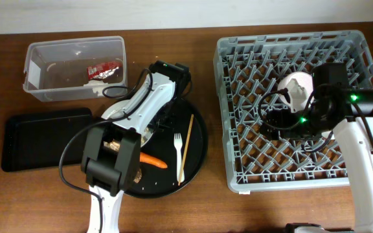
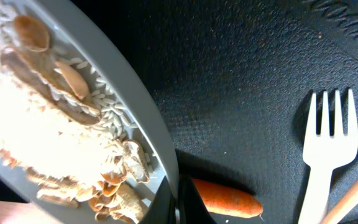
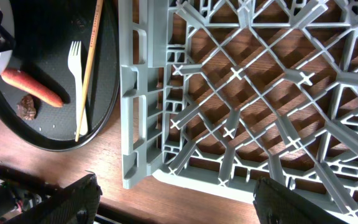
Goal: Sort waste into correct bins and load items into the dishwasher rack
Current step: 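Lift the white plate with the left gripper and tip rice onto the black tray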
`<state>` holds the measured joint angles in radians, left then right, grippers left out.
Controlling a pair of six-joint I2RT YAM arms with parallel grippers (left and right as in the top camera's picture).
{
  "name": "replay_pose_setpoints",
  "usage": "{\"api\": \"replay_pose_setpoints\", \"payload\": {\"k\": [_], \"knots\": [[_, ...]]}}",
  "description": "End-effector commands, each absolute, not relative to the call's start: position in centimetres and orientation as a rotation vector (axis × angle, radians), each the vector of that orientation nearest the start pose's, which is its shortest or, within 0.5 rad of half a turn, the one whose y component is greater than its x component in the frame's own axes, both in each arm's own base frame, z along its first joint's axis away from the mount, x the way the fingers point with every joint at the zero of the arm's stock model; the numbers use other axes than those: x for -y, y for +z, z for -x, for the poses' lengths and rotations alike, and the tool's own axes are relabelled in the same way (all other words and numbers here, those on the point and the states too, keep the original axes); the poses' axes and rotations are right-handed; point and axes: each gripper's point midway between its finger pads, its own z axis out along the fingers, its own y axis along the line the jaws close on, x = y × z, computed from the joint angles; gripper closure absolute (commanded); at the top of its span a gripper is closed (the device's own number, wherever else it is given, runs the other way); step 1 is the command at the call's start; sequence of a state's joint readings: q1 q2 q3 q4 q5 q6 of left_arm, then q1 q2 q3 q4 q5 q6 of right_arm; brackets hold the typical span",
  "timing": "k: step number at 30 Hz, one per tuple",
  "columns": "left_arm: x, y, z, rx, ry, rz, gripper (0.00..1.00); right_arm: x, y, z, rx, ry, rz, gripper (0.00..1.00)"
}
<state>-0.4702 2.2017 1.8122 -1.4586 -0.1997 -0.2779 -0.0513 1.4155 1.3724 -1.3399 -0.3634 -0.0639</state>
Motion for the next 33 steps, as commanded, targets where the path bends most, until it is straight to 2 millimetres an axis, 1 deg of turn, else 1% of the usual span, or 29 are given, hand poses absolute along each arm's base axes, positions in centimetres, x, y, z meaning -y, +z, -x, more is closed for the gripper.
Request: {"api": "replay_pose_setpoints", "payload": {"k": [1,3,4,5,6,7,8,9,12,13,14,16,17,21,22,23,24,25,27,29,30,31,33], "knots": [[12.6,8.2,-34.0,-3.2,0.526,-0.263,1.0,-4.7,19.4,-27.2,-2.889,0.499,0.091,0.18],[12.3,10.0,-33.9,-3.173,0.509,-0.236,1.0,-4.7,19.4,-27.2,-2.889,0.499,0.091,0.18],[11.5,11.4,-33.9,-3.156,0.486,-0.2,1.0,-4.6,19.4,-27.2,-2.89,0.493,0.09,0.18],[11.0,12.1,-33.9,-3.147,0.475,-0.173,1.0,-4.5,19.3,-27.2,-2.892,0.483,0.089,0.18],[10.0,13.1,-34.1,-3.133,0.457,-0.125,1.0,-4.4,19.3,-27.2,-2.895,0.472,0.088,0.18],[8.3,14.5,-34.4,-3.107,0.428,-0.038,1.0,-4.4,19.3,-27.2,-2.895,0.472,0.088,0.18],[7.0,15.2,-34.6,-3.095,0.416,0.02,1.0,-4.4,19.3,-27.2,-2.895,0.472,0.088,0.18],[4.6,16.0,-34.9,-3.081,0.404,0.123,1.0,-4.3,19.3,-27.2,-2.897,0.462,0.086,0.18],[0.2,15.9,-35.7,-3.086,0.346,0.247,1.0,-4.3,19.2,-27.1,-2.901,0.462,0.085,0.18],[-0.9,15.9,-35.9,-3.081,0.338,0.29,1.0,-4.3,19.2,-27.1,-2.901,0.462,0.085,0.18],[-1.5,15.8,-36.3,-3.081,0.268,0.294,1.0,-4.3,19.2,-27.1,-2.901,0.462,0.085,0.18],[-2.5,15.5,-37.0,-3.073,0.062,0.326,1.0,-4.3,19.2,-27.1,-2.902,0.463,0.085,0.18],[-3.0,15.5,-37.1,-3.067,0.023,0.356,1.0,-4.3,19.2,-27.0,-2.904,0.462,0.085,0.18],[-4.3,15.8,-37.3,-3.031,-0.28,0.369,1.0,-4.2,19.2,-27.0,-2.906,0.451,0.083,0.18],[-4.2,16.1,-37.5,-3.008,-0.374,0.335,1.0,-4.2,19.2,-27.0,-2.906,0.451,0.083,0.18],[-4.7,16.3,-37.5,-2.983,-0.445,0.334,1.0,-4.1,19.2,-27.0,-2.907,0.447,0.082,0.18],[-4.8,16.6,-37.6,-2.96,-0.508,0.327,1.0,-4.1,19.2,-27.0,-2.908,0.447,0.082,0.18],[-5.1,17.1,-37.7,-2.915,-0.61,0.331,1.0,-4.1,19.2,-27.0,-2.907,0.447,0.082,0.18],[-6.1,17.6,-37.5,-2.87,-0.696,0.368,1.0,-4.1,19.2,-27.0,-2.908,0.447,0.083,0.17],[-7.3,18.1,-37.2,-2.816,-0.769,0.419,1.0,-4.1,19.2,-27.0,-2.908,0.447,0.083,0.17],[-8.2,18.7,-37.1,-2.762,-0.838,0.448,1.0,-4.1,19.2,-27.0,-2.907,0.446,0.083,0.17],[-8.5,19.5,-37.1,-2.695,-0.924,0.443,1.0,-3.9,19.1,-27.0,-2.912,0.426,0.077,0.17],[-10.3,20.4,-36.8,-2.601,-0.994,0.485,1.0,-3.9,19.1,-27.0,-2.915,0.427,0.076,0.17]]}}
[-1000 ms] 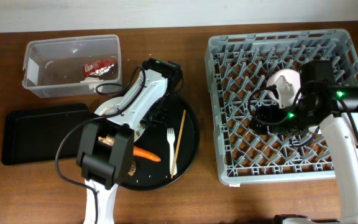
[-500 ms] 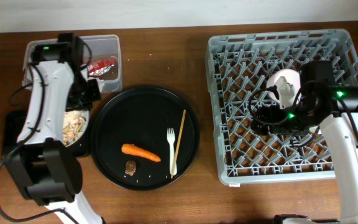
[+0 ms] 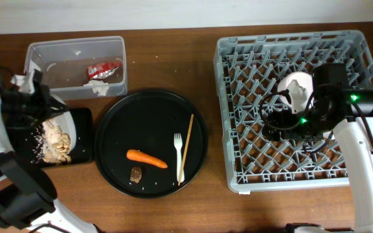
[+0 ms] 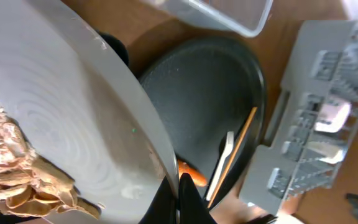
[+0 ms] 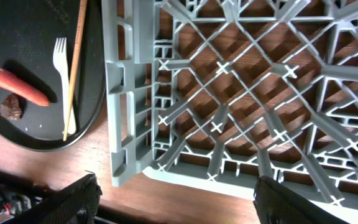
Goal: Sort waste into correct bins and load items into the dishwasher rack
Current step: 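Lift the white plate with the left gripper and tip rice onto the black tray, then set the white plate on the platter and grasp its rim with the right gripper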
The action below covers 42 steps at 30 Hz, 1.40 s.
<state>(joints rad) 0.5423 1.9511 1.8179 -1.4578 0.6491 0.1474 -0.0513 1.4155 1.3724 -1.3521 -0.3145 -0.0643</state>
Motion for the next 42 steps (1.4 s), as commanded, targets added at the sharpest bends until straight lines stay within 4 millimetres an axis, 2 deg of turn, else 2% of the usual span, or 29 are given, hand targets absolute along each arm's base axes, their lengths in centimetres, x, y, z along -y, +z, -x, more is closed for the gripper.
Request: {"api": "replay_pose_setpoints", "payload": {"k": [1,4,6,9,12,18,19,20,21,22,23,24,25,26,27,28,29,32,33,35,36,38,39,40,41,42], "knots": [[-10.7,21.0,-36.6,-2.552,-1.042,0.485,1.0,-3.9,19.1,-27.0,-2.915,0.427,0.076,0.17],[-12.2,23.2,-36.4,-2.375,-1.158,0.477,1.0,-3.9,19.1,-27.0,-2.915,0.427,0.076,0.18],[-12.2,24.0,-36.4,-2.275,-1.238,0.451,1.0,-3.9,19.1,-27.0,-2.915,0.427,0.076,0.17],[-11.9,22.7,-35.5,-2.156,-1.367,0.466,1.0,-3.9,19.1,-27.0,-2.915,0.427,0.077,0.17],[-12.3,22.5,-35.2,-2.14,-1.377,0.492,1.0,-3.9,19.1,-27.0,-2.915,0.427,0.076,0.17],[-11.4,22.9,-34.3,-2.17,-1.392,0.482,1.0,-3.9,19.1,-26.9,-2.915,0.427,0.076,0.17],[-10.5,23.6,-34.0,-2.179,-1.404,0.47,1.0,-3.9,19.1,-26.9,-2.915,0.426,0.076,0.17],[-8.7,24.6,-33.9,-2.204,-1.393,0.388,1.0,-3.9,19.1,-27.0,-2.915,0.427,0.077,0.17],[-4.7,25.2,-33.5,-2.311,-1.345,0.217,1.0,-3.9,19.1,-27.0,-2.915,0.427,0.077,0.17],[-2.1,25.4,-33.4,-2.363,-1.329,0.1,1.0,-3.9,19.1,-27.0,-2.915,0.427,0.077,0.17],[2.0,25.0,-33.0,-2.451,-1.322,-0.08,1.0,-3.9,19.1,-27.0,-2.915,0.427,0.077,0.17],[4.7,24.2,-32.5,-2.523,-1.31,-0.21,1.0,-3.9,19.1,-27.0,-2.915,0.427,0.077,0.17],[7.5,22.9,-32.2,-2.623,-1.261,-0.312,1.0,-3.9,19.1,-27.0,-2.915,0.427,0.077,0.17],[10.2,20.1,-32.1,-2.803,-1.06,-0.39,1.0,-3.9,19.1,-27.0,-2.915,0.427,0.077,0.17],[11.0,18.5,-32.1,-2.886,-0.911,-0.402,1.0,-3.9,19.1,-26.9,-2.915,0.427,0.076,0.17],[12.4,16.6,-32.6,-2.945,-0.678,-0.437,1.0,-3.9,19.1,-26.9,-2.915,0.427,0.076,0.17],[14.9,15.5,-32.8,-2.932,-0.556,-0.507,1.0,-3.9,19.1,-27.0,-2.915,0.427,0.077,0.17],[18.5,12.5,-31.9,-2.927,-0.425,-0.56,1.0,-3.9,19.1,-26.9,-2.919,0.428,0.076,0.17],[20.3,10.8,-30.6,-2.928,-0.435,-0.613,0.98,-3.9,19.1,-26.9,-2.918,0.428,0.076,0.17],[21.7,9.0,-29.5,-2.911,-0.425,-0.691,0.86,-3.9,19.1,-26.9,-2.919,0.428,0.076,0.17],[21.7,9.0,-29.6,-2.905,-0.418,-0.693,0.76,-3.9,19.1,-26.8,-2.919,0.428,0.076,0.17],[21.8,9.1,-29.7,-2.898,-0.42,-0.692,0.68,-3.9,19.1,-26.8,-2.919,0.428,0.076,0.17],[21.7,9.4,-29.7,-2.896,-0.42,-0.688,0.68,-3.9,19.1,-26.8,-2.92,0.428,0.076,0.13],[21.0,10.7,-30.2,-2.887,-0.422,-0.656,0.68,-3.9,19.0,-26.7,-2.925,0.43,0.074,0.02],[19.4,13.4,-31.1,-2.861,-0.42,-0.581,0.68,-3.9,19.0,-26.7,-2.926,0.431,0.074,0.01],[15.4,17.0,-31.8,-2.833,-0.402,-0.421,0.67,-4.2,19.2,-26.7,-2.92,0.462,0.078,0.01]]}}
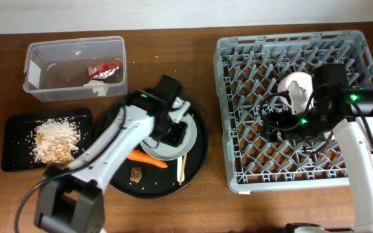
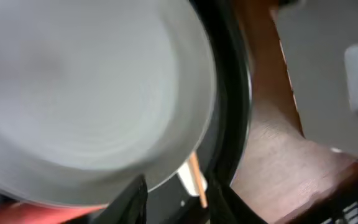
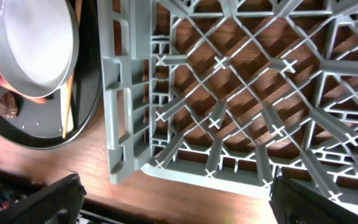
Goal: Sort waste into correct bins and load items into the dishwasher rack
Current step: 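Set the white plate on the platter and grasp its rim with the right gripper, then carry the white plate with the right gripper and stand it in the rack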
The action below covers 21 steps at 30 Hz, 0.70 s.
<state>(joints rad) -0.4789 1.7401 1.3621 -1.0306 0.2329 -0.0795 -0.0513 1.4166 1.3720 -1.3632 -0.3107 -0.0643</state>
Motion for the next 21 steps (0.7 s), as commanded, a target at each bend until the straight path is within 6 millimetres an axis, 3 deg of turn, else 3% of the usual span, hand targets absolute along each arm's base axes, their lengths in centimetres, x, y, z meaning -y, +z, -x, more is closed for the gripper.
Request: {"api": "replay_pose_setpoints", "payload": {"k": [1,2,3,4,6,7,9,11,13,14,17,20,21], "knots": [[12.1,18.7,-31.8,-2.817,-0.384,-0.295,0.63,-4.8,19.4,-26.7,-2.907,0.513,0.083,0.01],[9.4,19.7,-31.7,-2.81,-0.354,-0.188,0.58,-5.6,19.7,-26.9,-2.885,0.583,0.091,0.01],[4.4,20.9,-31.1,-2.801,-0.3,0.018,0.47,-8.2,20.8,-27.0,-2.827,0.772,0.126,0.0],[1.3,21.3,-30.5,-2.791,-0.276,0.159,0.39,-9.4,20.9,-27.2,-2.826,0.778,0.121,0.02],[-3.2,21.4,-29.7,-2.775,-0.268,0.389,0.38,-13.9,20.5,-27.8,-2.809,0.631,0.231,0.04],[-3.8,21.4,-29.7,-2.762,-0.285,0.424,0.37,-17.1,20.0,-28.4,-2.766,0.494,0.316,0.04],[-3.7,21.4,-29.6,-2.763,-0.285,0.423,0.37,-20.4,18.3,-28.7,-2.757,0.394,0.359,0.05],[-3.8,21.4,-29.6,-2.764,-0.284,0.423,0.37,-23.9,13.7,-29.3,-2.837,0.365,0.359,0.14],[-3.8,21.4,-29.6,-2.763,-0.284,0.424,0.37,-25.2,8.6,-30.7,-2.93,0.336,0.217,0.33],[-3.8,21.4,-29.6,-2.763,-0.284,0.423,0.37,-25.7,7.5,-31.1,-2.939,0.344,0.215,0.39],[-3.8,21.4,-29.7,-2.763,-0.284,0.423,0.37,-25.4,3.4,-31.6,-3.012,0.263,0.0,0.54],[-3.7,21.4,-29.6,-2.764,-0.285,0.423,0.37,-25.4,1.1,-31.4,-3.056,0.238,-0.061,0.62],[-3.7,21.4,-29.6,-2.764,-0.285,0.423,0.37,-25.4,1.1,-31.4,-3.057,0.24,-0.06,0.72]]}}
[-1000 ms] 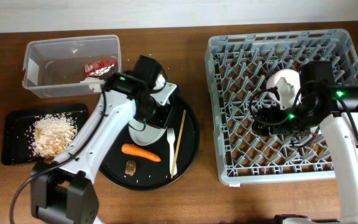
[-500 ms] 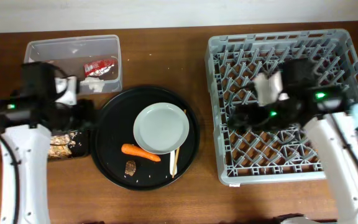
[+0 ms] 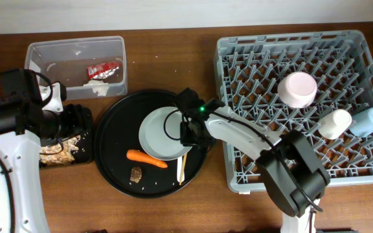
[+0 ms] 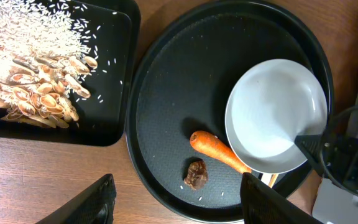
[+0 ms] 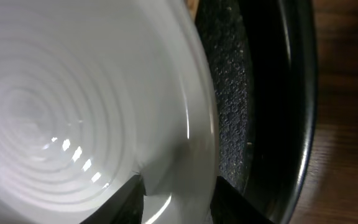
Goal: Sort waste into correct bins and load items into the dishwasher rack
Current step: 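Carry the white plate with the right gripper and stand it in the rack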
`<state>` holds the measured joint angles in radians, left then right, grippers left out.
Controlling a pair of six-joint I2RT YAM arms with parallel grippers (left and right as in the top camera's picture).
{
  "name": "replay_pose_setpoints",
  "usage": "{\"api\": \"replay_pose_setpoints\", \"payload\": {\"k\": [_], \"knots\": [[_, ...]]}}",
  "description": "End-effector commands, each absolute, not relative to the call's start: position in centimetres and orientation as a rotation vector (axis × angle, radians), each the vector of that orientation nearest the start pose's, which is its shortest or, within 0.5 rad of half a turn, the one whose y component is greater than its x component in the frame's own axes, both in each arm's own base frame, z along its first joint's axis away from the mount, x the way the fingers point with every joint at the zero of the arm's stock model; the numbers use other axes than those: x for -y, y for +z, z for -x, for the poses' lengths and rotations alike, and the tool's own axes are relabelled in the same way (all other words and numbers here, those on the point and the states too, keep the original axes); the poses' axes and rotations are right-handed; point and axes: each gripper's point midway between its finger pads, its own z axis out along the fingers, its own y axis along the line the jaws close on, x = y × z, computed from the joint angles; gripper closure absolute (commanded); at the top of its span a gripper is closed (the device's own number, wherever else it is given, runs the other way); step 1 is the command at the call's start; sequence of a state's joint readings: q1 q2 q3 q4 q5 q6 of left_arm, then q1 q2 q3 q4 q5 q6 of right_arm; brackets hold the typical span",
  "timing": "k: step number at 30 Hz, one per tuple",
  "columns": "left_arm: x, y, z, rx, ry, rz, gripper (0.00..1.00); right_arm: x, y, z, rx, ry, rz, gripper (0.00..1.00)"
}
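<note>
An empty white plate (image 3: 162,133) (image 4: 272,115) lies on the round black tray (image 3: 118,139), leaning on a carrot (image 3: 146,158). My right gripper (image 3: 188,133) (image 5: 178,199) is at the plate's right rim (image 5: 197,124). Its jaws are narrowly parted and straddle the edge, so it is open. My left gripper (image 3: 76,120) (image 4: 185,202) hangs open and empty over the black rectangular tray (image 3: 86,139). That tray holds rice and shells (image 4: 36,81). A brown lump (image 4: 196,174) sits beside the carrot (image 4: 219,152). A white fork (image 3: 179,171) and a chopstick lie partly under the plate.
At the right stands the grey dish rack (image 3: 220,77) with a pink cup (image 3: 296,89), a white cup (image 3: 335,123) and a blue cup (image 3: 368,121). A clear bin (image 3: 37,48) at the back left holds a red wrapper (image 3: 102,67).
My left gripper has let go of the plate and is now back at the left over the rectangular tray. My right gripper, then over the rack, is now at the plate's right rim.
My left gripper was shut on the plate of rice and shells on the round tray. Then it held the plate tilted over the rectangular tray. Later the food lay in that tray and the emptied plate was back on the round tray. Now my right gripper straddles its rim.
</note>
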<state>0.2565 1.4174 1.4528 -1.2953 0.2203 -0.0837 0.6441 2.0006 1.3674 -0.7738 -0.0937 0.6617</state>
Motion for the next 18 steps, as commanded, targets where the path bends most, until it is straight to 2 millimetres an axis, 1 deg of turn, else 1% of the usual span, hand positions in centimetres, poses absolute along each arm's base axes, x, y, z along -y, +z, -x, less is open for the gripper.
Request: {"api": "replay_pose_setpoints", "payload": {"k": [1,2,3,4,5,6,8,9,10,11,12,13,14,15,16,17,18], "knots": [[-3.7,21.4,-29.6,-2.765,-0.285,0.424,0.37,-25.5,1.1,-31.4,-3.057,0.244,-0.061,0.84],[-3.7,21.4,-29.6,-2.764,-0.285,0.423,0.37,-25.7,1.3,-31.3,-3.062,0.265,-0.059,0.96],[-3.7,21.4,-29.6,-2.764,-0.285,0.423,0.37,-25.9,1.7,-31.5,-3.055,0.283,-0.06,0.96],[-3.7,21.4,-29.6,-2.764,-0.285,0.423,0.37,-26.1,2.5,-31.9,-3.035,0.304,-0.061,0.96],[-3.7,21.4,-29.6,-2.764,-0.285,0.423,0.37,-26.1,4.8,-32.9,-2.994,0.329,-0.074,0.96],[-3.7,21.4,-29.6,-2.764,-0.285,0.423,0.37,-25.6,7.8,-34.3,-2.932,0.343,-0.068,0.96],[-3.7,21.4,-29.6,-2.764,-0.285,0.423,0.37,-22.9,15.0,-36.7,-2.783,0.289,-0.011,0.96],[-3.7,21.4,-29.6,-2.764,-0.285,0.423,0.37,-20.3,20.2,-37.7,-2.664,0.194,0.057,0.96],[-3.7,21.4,-29.6,-2.764,-0.285,0.423,0.37,-18.3,23.6,-38.3,-2.576,0.098,0.108,0.96],[-3.7,21.4,-29.6,-2.764,-0.285,0.423,0.37,-13.9,27.0,-38.9,-2.462,-0.141,0.091,0.96],[-3.7,21.4,-29.6,-2.764,-0.285,0.423,0.37,-9.0,29.2,-39.1,-2.361,-0.42,-0.029,0.96],[-3.7,21.4,-29.6,-2.764,-0.285,0.423,0.37,-5.7,30.4,-39.1,-2.288,-0.613,-0.114,0.96],[-3.7,21.4,-29.6,-2.764,-0.285,0.423,0.37,-3.7,31.3,-39.0,-2.227,-0.73,-0.196,0.96],[-3.7,21.4,-29.6,-2.764,-0.285,0.424,0.37,-0.7,32.7,-39.0,-2.107,-0.917,-0.322,0.96],[-3.7,21.4,-29.6,-2.764,-0.285,0.424,0.37,0.8,32.8,-39.4,-2.061,-1.023,-0.357,0.96],[-3.7,21.4,-29.6,-2.764,-0.285,0.423,0.37,2.1,32.2,-39.9,-2.043,-1.125,-0.375,0.96],[-3.7,21.4,-29.6,-2.764,-0.285,0.423,0.37,3.2,31.1,-40.5,-2.043,-1.209,-0.378,0.96]]}}
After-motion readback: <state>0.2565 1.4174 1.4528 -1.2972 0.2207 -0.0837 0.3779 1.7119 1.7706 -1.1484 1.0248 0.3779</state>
